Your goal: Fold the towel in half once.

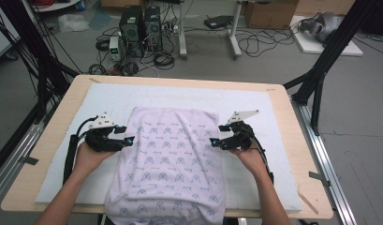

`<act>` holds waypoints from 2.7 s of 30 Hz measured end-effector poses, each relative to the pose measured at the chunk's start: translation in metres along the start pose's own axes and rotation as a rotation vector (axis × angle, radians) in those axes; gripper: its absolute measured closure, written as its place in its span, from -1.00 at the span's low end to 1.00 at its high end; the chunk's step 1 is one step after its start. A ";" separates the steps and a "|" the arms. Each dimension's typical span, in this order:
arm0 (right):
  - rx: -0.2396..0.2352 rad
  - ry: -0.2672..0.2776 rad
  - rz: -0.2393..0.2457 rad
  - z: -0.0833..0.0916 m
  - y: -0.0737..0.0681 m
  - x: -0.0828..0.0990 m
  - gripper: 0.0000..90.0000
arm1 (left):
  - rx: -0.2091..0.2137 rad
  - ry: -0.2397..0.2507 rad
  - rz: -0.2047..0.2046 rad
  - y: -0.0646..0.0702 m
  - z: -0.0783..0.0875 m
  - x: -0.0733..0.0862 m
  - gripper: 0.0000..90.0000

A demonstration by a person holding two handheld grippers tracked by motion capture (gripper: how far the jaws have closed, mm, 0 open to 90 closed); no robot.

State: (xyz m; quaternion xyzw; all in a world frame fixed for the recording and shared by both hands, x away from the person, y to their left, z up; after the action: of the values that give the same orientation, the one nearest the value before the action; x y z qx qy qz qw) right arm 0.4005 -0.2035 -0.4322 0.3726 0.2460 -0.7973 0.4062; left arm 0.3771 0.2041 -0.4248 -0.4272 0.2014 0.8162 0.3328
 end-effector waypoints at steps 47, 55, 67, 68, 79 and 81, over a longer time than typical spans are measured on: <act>0.034 -0.007 -0.036 -0.006 0.043 -0.016 0.87 | -0.145 -0.069 0.028 -0.049 -0.029 -0.022 0.95; -0.057 0.022 0.003 0.025 0.001 -0.014 0.87 | -0.049 0.022 0.020 -0.018 0.015 -0.001 0.95; -0.119 -0.106 0.033 0.026 -0.052 0.055 0.56 | 0.085 -0.063 0.015 0.021 0.036 0.061 0.53; -0.144 -0.114 0.029 0.025 -0.052 0.055 0.47 | 0.092 -0.070 0.023 0.020 0.035 0.060 0.40; -0.056 -0.048 -0.012 0.017 -0.030 0.028 -0.09 | 0.040 -0.067 0.050 0.006 0.009 0.032 -0.04; -0.048 -0.072 -0.032 0.003 -0.023 0.028 -0.11 | 0.025 -0.091 0.048 0.005 0.002 0.032 0.13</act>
State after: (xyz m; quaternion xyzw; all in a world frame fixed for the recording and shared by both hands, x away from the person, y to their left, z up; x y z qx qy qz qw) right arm 0.3694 -0.2060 -0.4504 0.3295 0.2563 -0.8105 0.4110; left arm 0.3597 0.2139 -0.4505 -0.3805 0.2067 0.8399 0.3272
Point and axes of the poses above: each handheld gripper's, and its own axes: z roughly backward along the jaws, x roughly out of its underside, y roughly to its right, the point moved 4 cm from there along -z, roughly forward along the jaws, and after that the axes turned 2 degrees about z, right-handed, at the moved point
